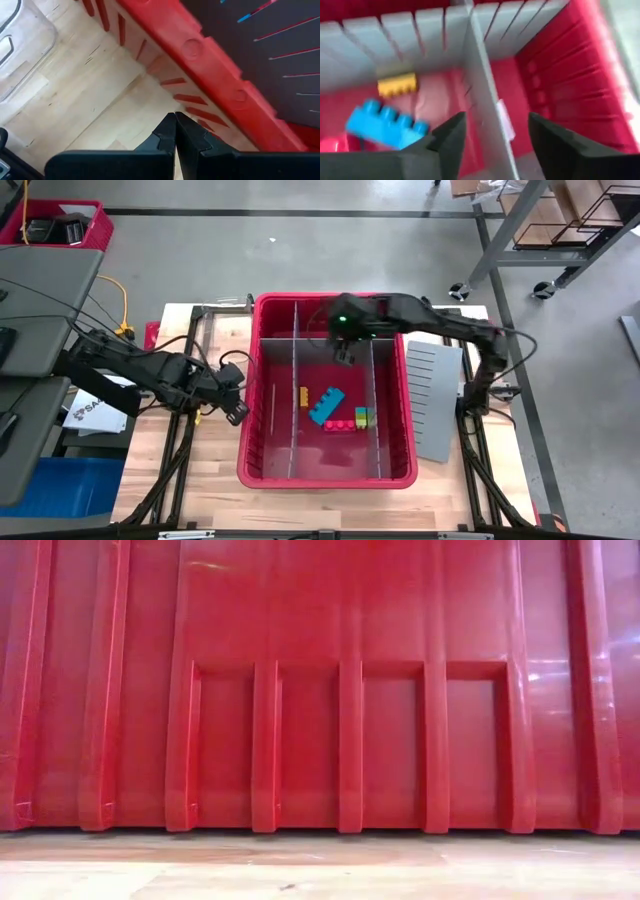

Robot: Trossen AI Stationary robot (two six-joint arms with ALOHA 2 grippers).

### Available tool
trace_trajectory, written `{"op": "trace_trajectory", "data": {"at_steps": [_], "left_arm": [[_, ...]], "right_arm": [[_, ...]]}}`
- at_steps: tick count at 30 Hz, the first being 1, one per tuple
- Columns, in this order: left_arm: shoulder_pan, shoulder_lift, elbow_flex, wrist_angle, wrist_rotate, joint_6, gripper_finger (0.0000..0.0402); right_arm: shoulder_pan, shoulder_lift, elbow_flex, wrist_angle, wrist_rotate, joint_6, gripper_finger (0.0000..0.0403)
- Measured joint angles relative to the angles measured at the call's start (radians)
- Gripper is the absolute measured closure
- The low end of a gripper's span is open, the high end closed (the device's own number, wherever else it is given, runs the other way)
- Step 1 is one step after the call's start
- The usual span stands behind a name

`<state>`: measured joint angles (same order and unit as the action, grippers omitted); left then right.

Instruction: Sort Items/Unsort Items

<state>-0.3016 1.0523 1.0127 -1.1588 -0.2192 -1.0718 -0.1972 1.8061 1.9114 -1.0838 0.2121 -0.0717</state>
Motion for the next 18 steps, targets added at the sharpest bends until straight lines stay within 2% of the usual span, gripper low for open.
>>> {"op": "trace_trajectory", "data": {"at_steps": [4, 6, 9, 18], "left_arm": [[0.000, 0.000, 0.015, -0.001, -0.016, 0.000, 0.0402], [0.000, 0.000, 0.015, -0.001, -0.022, 0.000, 0.0402], [0.000, 0.000, 0.015, -0.001, -0.022, 0.000, 0.0402], [0.000, 0.000, 0.015, 0.002, -0.078, 0.000, 0.0402]], "right_arm": [[-0.041, 0.106, 0.062, -0.096, -0.082, -0.071, 0.0170], [-0.060, 0.139, 0.069, -0.104, -0.095, -0.095, 0.0162], [-0.083, 0.158, 0.070, -0.103, -0.178, -0.128, 0.0160], [-0.100, 0.234, 0.072, -0.110, -0.204, -0.149, 0.0160]]}}
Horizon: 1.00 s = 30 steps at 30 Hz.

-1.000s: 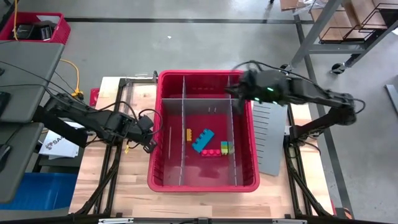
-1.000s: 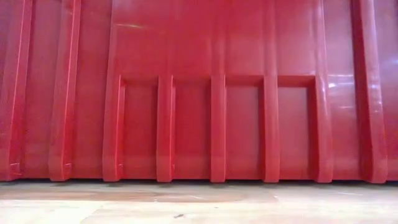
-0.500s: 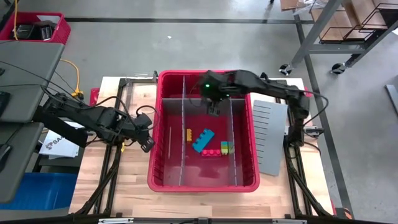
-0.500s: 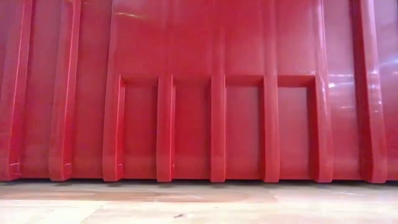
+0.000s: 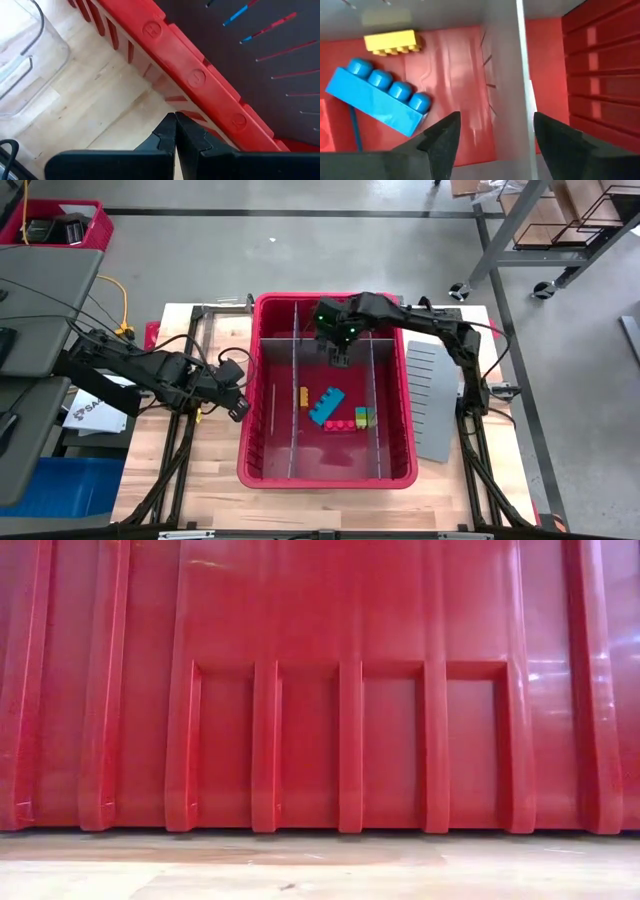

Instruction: Sort Items/Unsort Items

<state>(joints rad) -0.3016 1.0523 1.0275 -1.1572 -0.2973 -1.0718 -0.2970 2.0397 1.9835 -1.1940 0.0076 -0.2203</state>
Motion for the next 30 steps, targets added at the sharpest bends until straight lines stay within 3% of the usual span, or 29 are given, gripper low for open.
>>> {"op": "trace_trajectory", "data": {"at_steps": [4, 6, 9, 10, 13, 21, 24, 30], "left_arm": [[0.000, 0.000, 0.000, 0.001, -0.024, 0.000, 0.0402], [0.000, 0.000, 0.000, 0.001, -0.045, 0.000, 0.0402], [0.000, 0.000, 0.000, 0.002, -0.081, 0.001, 0.0402], [0.000, 0.000, 0.000, 0.003, -0.085, 0.001, 0.0402], [0.000, 0.000, 0.000, 0.002, -0.089, 0.024, 0.0402], [0.000, 0.000, -0.001, -0.013, -0.104, 0.071, 0.0401], [0.000, 0.000, -0.001, -0.004, -0.109, 0.080, 0.0402], [0.001, 0.001, 0.000, 0.004, -0.114, 0.114, 0.0402]], "right_arm": [[0.013, 0.039, -0.001, -0.008, 0.036, 0.032, 0.0195], [0.024, 0.050, -0.001, -0.011, 0.070, 0.048, 0.0251], [0.034, 0.052, -0.001, -0.011, 0.092, 0.087, 0.0368], [0.035, 0.052, 0.000, -0.014, 0.080, 0.099, 0.0382], [0.048, 0.050, 0.051, -0.073, 0.083, 0.135, 0.0394], [0.048, 0.042, 0.366, -0.231, 0.091, 0.191, 0.0401], [0.047, -0.038, 0.326, -0.160, 0.112, 0.244, 0.0401], [0.063, -0.184, 0.346, -0.193, 0.202, 0.416, 0.0403]]}}
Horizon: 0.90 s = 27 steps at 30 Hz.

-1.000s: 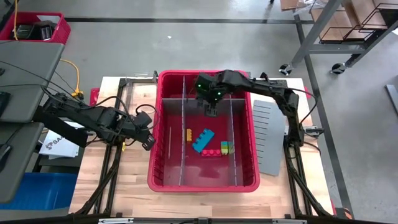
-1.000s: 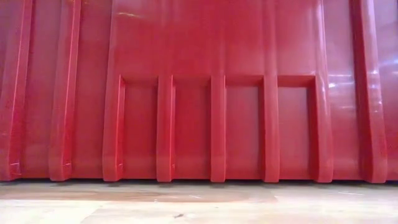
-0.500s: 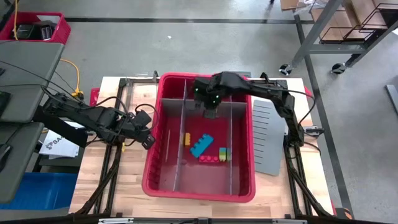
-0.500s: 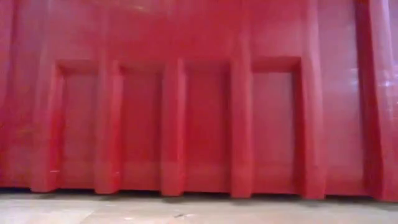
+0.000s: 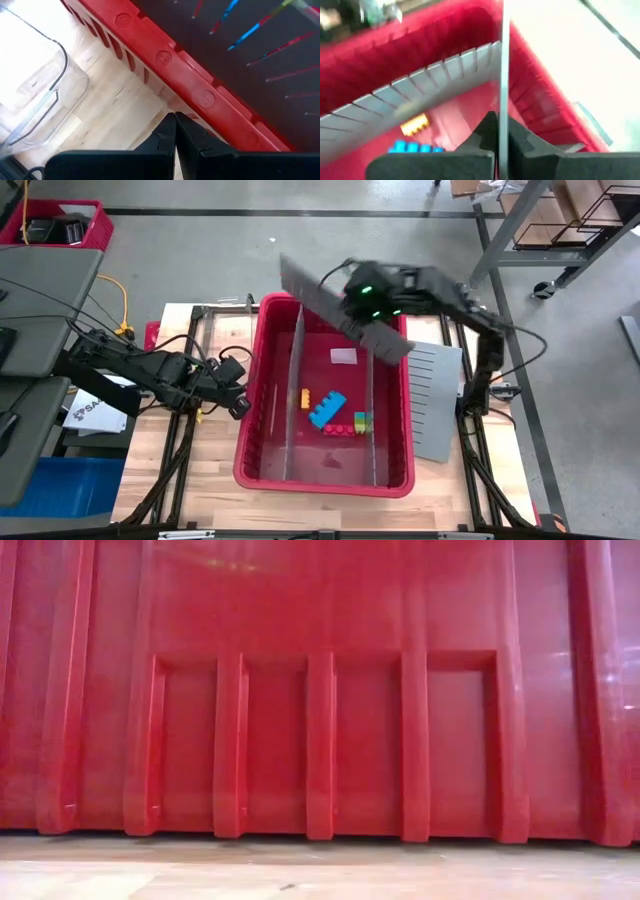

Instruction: Sort Items/Unsort Items

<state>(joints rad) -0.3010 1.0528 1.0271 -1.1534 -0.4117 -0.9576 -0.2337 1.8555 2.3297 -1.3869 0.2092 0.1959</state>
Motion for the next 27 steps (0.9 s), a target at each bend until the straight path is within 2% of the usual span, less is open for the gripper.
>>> {"op": "trace_trajectory", "data": {"at_steps": [3, 7, 12, 16, 20, 24, 27], "left_arm": [[0.001, 0.000, 0.000, -0.002, -0.005, 0.026, 0.0402], [0.002, 0.000, 0.000, -0.003, -0.021, 0.027, 0.0402], [0.002, 0.000, 0.000, -0.002, -0.022, 0.027, 0.0402], [0.002, 0.001, 0.000, 0.000, -0.022, 0.027, 0.0402], [0.001, 0.000, 0.000, 0.001, -0.020, 0.047, 0.0402], [0.001, 0.000, 0.000, 0.000, 0.003, 0.083, 0.0402], [0.001, 0.000, 0.000, 0.000, 0.006, 0.088, 0.0402]], "right_arm": [[0.017, -0.069, 0.028, -0.016, 0.058, 0.098, 0.0403], [0.069, -0.186, 0.014, -0.041, 0.140, 0.306, 0.0403], [0.198, -0.295, 0.012, -0.199, 0.359, 0.639, 0.0403], [0.288, -0.351, -0.041, -0.181, 0.488, 0.807, 0.0403], [0.302, -0.377, -0.157, -0.185, 0.516, 0.955, 0.0403], [0.327, -0.394, -0.316, -0.186, 0.489, 1.074, 0.0403], [0.352, -0.448, -0.402, -0.181, 0.510, 1.153, 0.0403]]}}
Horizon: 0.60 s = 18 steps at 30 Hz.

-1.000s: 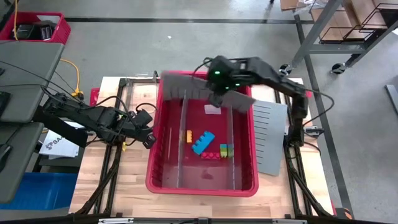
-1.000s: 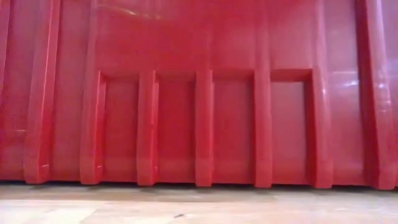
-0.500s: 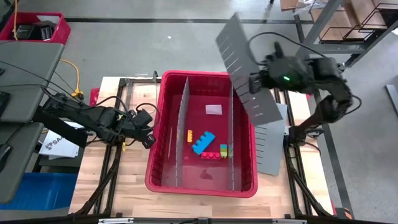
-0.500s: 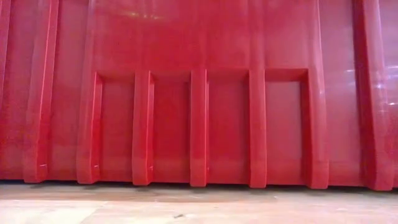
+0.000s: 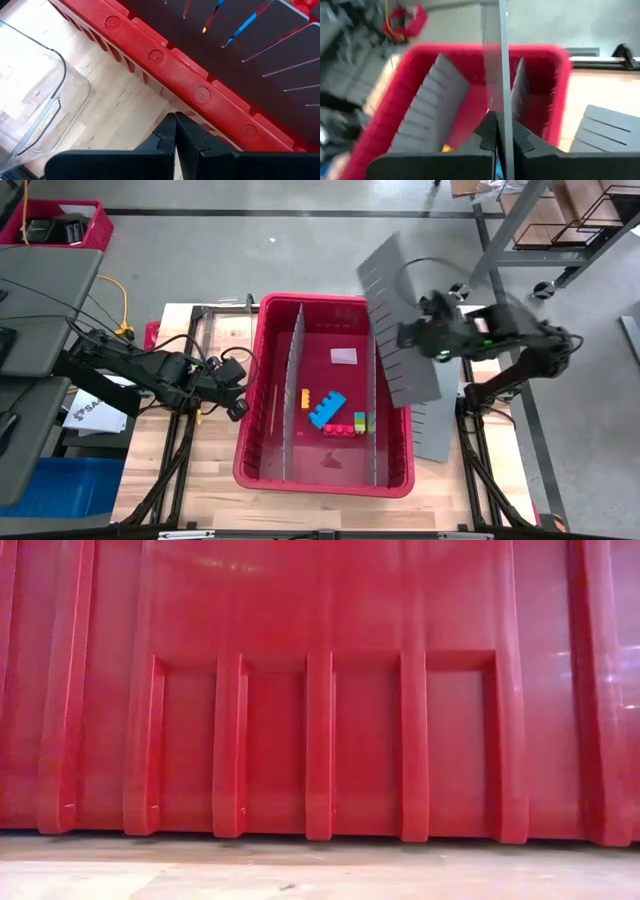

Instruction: Sort Items/Unsort Items

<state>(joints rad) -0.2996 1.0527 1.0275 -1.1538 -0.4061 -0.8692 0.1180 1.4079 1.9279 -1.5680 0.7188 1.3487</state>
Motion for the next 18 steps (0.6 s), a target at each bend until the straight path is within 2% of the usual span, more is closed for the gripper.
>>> {"op": "trace_trajectory", "data": {"at_steps": [6, 11, 18], "left_arm": [[0.000, 0.000, 0.000, 0.000, 0.003, 0.017, 0.0402], [0.000, 0.000, 0.000, 0.000, 0.003, 0.012, 0.0402], [0.000, 0.000, 0.000, 0.000, 0.006, -0.072, 0.0402]], "right_arm": [[0.009, -0.163, -0.074, -0.002, 0.046, 0.075, 0.0403], [-0.030, -0.305, -0.138, 0.000, -0.044, 0.062, 0.0403], [-0.187, -0.527, -0.386, -0.003, -0.138, 0.067, 0.0403]]}}
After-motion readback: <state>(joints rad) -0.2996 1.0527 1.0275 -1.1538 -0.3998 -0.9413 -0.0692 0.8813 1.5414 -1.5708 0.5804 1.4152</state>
